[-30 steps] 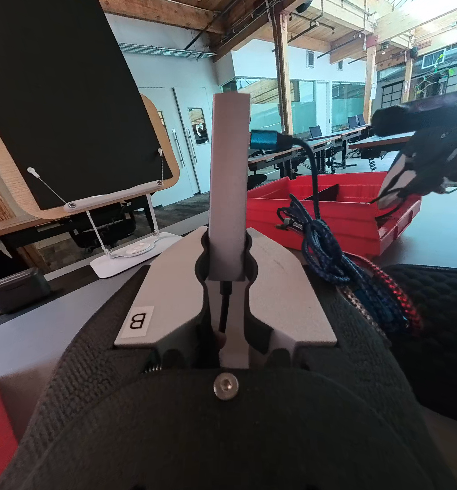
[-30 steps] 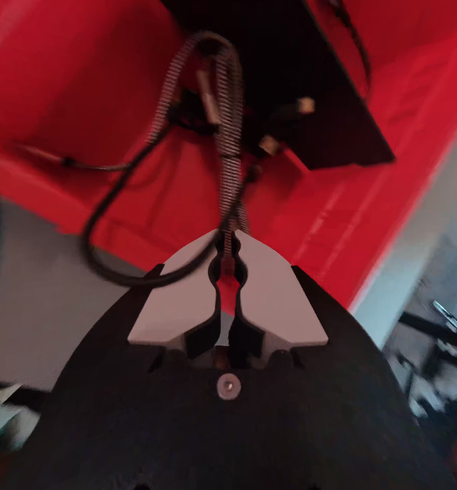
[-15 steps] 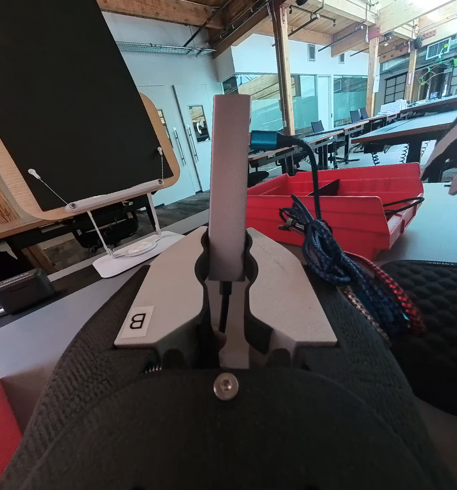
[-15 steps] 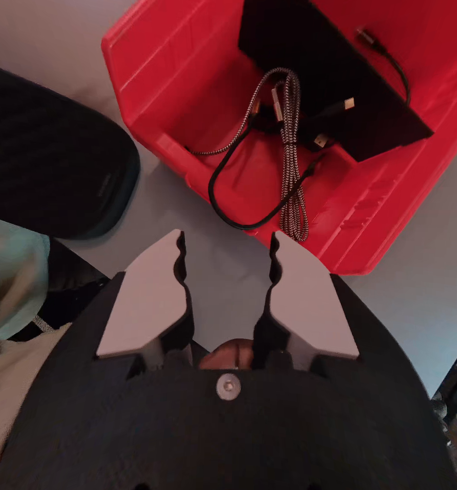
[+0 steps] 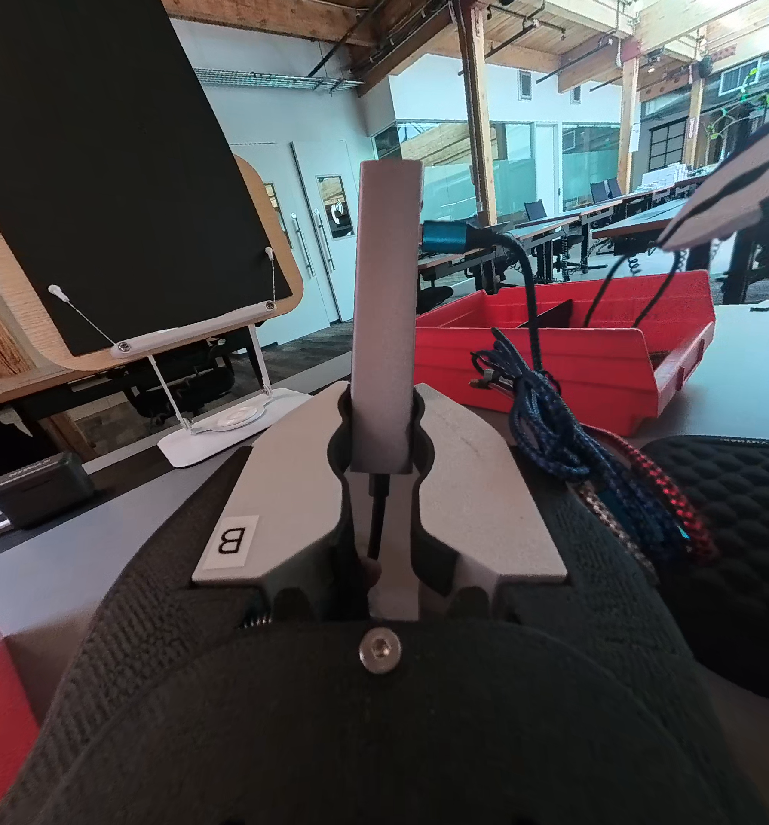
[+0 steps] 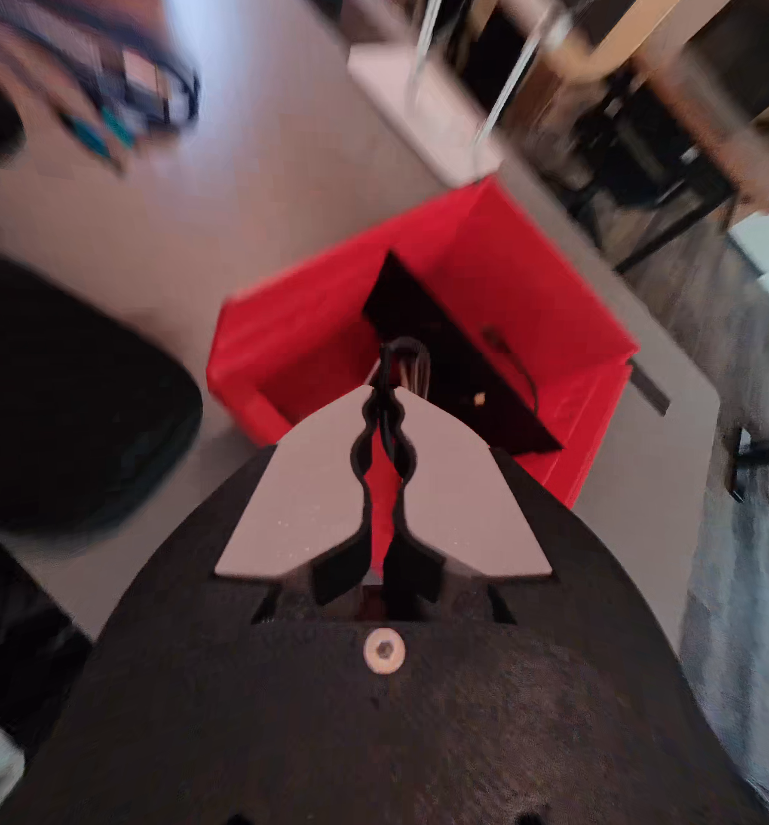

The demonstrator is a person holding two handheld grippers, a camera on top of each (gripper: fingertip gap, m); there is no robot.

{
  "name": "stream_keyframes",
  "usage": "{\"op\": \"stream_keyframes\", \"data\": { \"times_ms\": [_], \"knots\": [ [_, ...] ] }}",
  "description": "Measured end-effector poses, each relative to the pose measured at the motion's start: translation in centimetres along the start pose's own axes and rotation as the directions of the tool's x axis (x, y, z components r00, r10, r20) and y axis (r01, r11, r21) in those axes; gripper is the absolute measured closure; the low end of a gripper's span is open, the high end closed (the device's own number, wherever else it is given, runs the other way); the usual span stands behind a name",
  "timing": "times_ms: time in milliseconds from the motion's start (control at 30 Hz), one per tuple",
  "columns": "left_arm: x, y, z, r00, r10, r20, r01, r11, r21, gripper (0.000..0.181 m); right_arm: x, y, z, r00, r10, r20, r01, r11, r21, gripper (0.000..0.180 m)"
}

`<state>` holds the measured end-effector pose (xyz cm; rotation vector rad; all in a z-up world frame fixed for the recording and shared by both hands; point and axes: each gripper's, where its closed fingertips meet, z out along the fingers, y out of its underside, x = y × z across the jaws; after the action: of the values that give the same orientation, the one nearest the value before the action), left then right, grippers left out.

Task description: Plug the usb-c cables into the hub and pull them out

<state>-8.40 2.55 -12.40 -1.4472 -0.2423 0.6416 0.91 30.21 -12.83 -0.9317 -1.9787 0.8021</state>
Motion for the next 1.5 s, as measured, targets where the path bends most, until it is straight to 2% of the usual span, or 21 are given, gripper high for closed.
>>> {"op": "stream_keyframes", "data": {
  "times_ms": [33, 100, 167, 267, 333, 400, 467, 533, 567, 633, 700, 767, 833, 933, 1000, 1100, 1200, 1333, 1500],
  "knots": [
    [0.0, 0.0, 0.0, 1.000, 0.001, 0.000, -0.001, 1.000, -0.001, 0.158, 0.5, -1.4, -0.3, 0.998, 0.068, -0.008, -0.067, 0.995, 0.078, 0.176],
    [0.0, 0.0, 0.0, 1.000, 0.003, 0.001, -0.003, 1.000, -0.001, 0.158, 2.0, -3.4, -0.7, 0.970, 0.242, -0.010, -0.235, 0.951, 0.201, 0.176],
    [0.0, 0.0, 0.0, 1.000, 0.001, 0.001, -0.001, 1.000, 0.000, 0.158, 3.6, -4.7, -1.0, 0.919, 0.395, 0.017, -0.380, 0.872, 0.310, 0.176],
    [-0.1, 0.0, 0.0, 1.000, 0.002, 0.002, -0.002, 1.000, 0.000, 0.158, 4.9, -5.0, -0.8, 0.803, 0.579, 0.143, -0.586, 0.721, 0.370, 0.177],
    [-0.1, 0.0, 0.0, 1.000, 0.002, 0.002, -0.002, 1.000, -0.001, 0.158, 5.2, -2.9, 0.6, 0.766, 0.631, 0.124, -0.638, 0.721, 0.271, 0.176],
    [0.0, 0.0, 0.0, 1.000, 0.004, 0.001, -0.004, 1.000, -0.001, 0.157, 5.6, 0.9, 2.4, 0.766, 0.643, -0.012, -0.637, 0.762, 0.117, 0.176],
    [-0.1, 0.1, 0.0, 1.000, 0.006, 0.001, -0.006, 1.000, -0.002, 0.157, 5.9, 4.5, 3.6, 0.751, 0.648, -0.127, -0.655, 0.755, -0.021, 0.176],
    [-0.1, 0.1, 0.0, 1.000, 0.005, 0.003, -0.005, 1.000, -0.002, 0.158, 7.3, 7.8, 3.6, 0.743, 0.587, -0.321, -0.648, 0.751, -0.127, 0.172],
    [-0.1, 0.1, 0.0, 1.000, 0.005, 0.002, -0.005, 1.000, -0.003, 0.158, 8.0, 9.1, 3.1, 0.752, 0.504, -0.426, -0.618, 0.764, -0.187, 0.165],
    [0.0, 0.1, 0.1, 1.000, 0.008, 0.002, -0.008, 1.000, -0.003, 0.158, 8.8, 9.4, 2.2, 0.780, 0.345, -0.523, -0.529, 0.810, -0.255, 0.155],
    [0.0, 0.1, 0.1, 1.000, 0.014, 0.002, -0.014, 1.000, -0.005, 0.158, 10.1, 7.3, 1.1, 0.762, 0.242, -0.601, -0.438, 0.876, -0.202, 0.151],
    [0.0, 0.1, 0.1, 1.000, 0.017, 0.003, -0.017, 1.000, -0.005, 0.158, 10.6, 3.0, 0.0, 0.751, 0.176, -0.636, -0.282, 0.957, -0.069, 0.152],
    [0.0, 0.0, 0.0, 1.000, 0.024, 0.012, -0.024, 1.000, -0.001, 0.157, 8.8, -2.2, -0.7, 0.798, 0.179, -0.575, -0.132, 0.984, 0.123, 0.151],
    [-0.5, -0.6, -0.2, 0.993, 0.094, 0.073, -0.096, 0.995, 0.027, 0.157, 3.5, -9.3, -1.3, 0.909, 0.229, -0.350, -0.076, 0.913, 0.401, 0.151],
    [-0.6, -0.9, -0.3, 0.979, 0.167, 0.115, -0.171, 0.985, 0.029, 0.157, -0.5, -13.0, -1.3, 0.957, 0.200, -0.211, -0.066, 0.857, 0.512, 0.152],
    [-0.6, -0.8, -0.2, 0.953, 0.259, 0.160, -0.261, 0.965, -0.009, 0.157, -7.0, -16.8, -0.4, 0.993, 0.045, -0.110, 0.028, 0.808, 0.589, 0.152],
    [-0.5, -0.3, -0.1, 0.936, 0.306, 0.171, -0.302, 0.952, -0.051, 0.158, -12.5, -18.6, 1.9, 0.982, -0.119, -0.147, 0.184, 0.785, 0.591, 0.152],
    [-0.3, -0.4, 0.0, 0.934, 0.316, 0.167, -0.313, 0.949, -0.047, 0.158, -15.7, -18.2, 5.8, 0.880, -0.314, -0.356, 0.456, 0.767, 0.451, 0.152],
    [0.5, -0.5, 0.1, 0.934, 0.333, 0.129, -0.332, 0.943, -0.033, 0.158, -16.3, -17.5, 7.8, 0.854, -0.342, -0.392, 0.491, 0.780, 0.388, 0.155]
  ]
}}
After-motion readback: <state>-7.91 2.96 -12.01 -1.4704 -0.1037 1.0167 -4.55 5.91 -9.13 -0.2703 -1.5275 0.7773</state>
